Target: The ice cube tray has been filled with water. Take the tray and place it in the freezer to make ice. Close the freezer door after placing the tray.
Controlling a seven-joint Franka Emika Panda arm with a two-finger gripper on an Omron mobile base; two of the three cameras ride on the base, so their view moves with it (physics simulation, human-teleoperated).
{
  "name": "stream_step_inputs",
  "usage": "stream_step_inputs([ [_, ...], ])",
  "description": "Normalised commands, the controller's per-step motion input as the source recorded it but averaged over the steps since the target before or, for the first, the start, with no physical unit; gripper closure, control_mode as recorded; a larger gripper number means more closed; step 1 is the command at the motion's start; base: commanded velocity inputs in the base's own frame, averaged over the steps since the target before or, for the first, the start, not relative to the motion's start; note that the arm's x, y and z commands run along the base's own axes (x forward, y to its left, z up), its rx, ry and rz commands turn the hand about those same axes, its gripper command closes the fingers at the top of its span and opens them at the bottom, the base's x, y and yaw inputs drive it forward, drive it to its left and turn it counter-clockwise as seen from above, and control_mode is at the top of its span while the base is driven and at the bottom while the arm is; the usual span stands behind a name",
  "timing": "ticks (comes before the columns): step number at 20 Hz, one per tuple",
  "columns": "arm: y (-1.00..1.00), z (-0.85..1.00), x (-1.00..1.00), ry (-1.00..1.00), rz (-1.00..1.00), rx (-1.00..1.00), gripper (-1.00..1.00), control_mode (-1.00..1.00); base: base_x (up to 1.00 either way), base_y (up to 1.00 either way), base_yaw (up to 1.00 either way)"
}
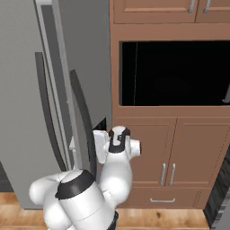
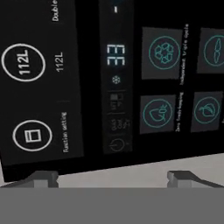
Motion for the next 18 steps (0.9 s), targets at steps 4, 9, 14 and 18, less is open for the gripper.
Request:
stream_step_inputs([
  [4,1.0,0.0,0.0,-0.17,-0.07,-0.07,-1.0,-1.0,0.0,0.0,0.0],
  [9,1.0,0.0,0.0,-0.19,-0.13,-0.08,-1.0,-1.0,0.0,0.0,0.0],
  [14,0.84,0.0,0.06,-0.18,-0.28,-0.1,-1.0,-1.0,0.0,0.0,0.0],
  [18,0.42,-0.02,0.34,-0.04,-0.41,-0.09,-1.0,-1.0,0.0,0.0,0.0],
])
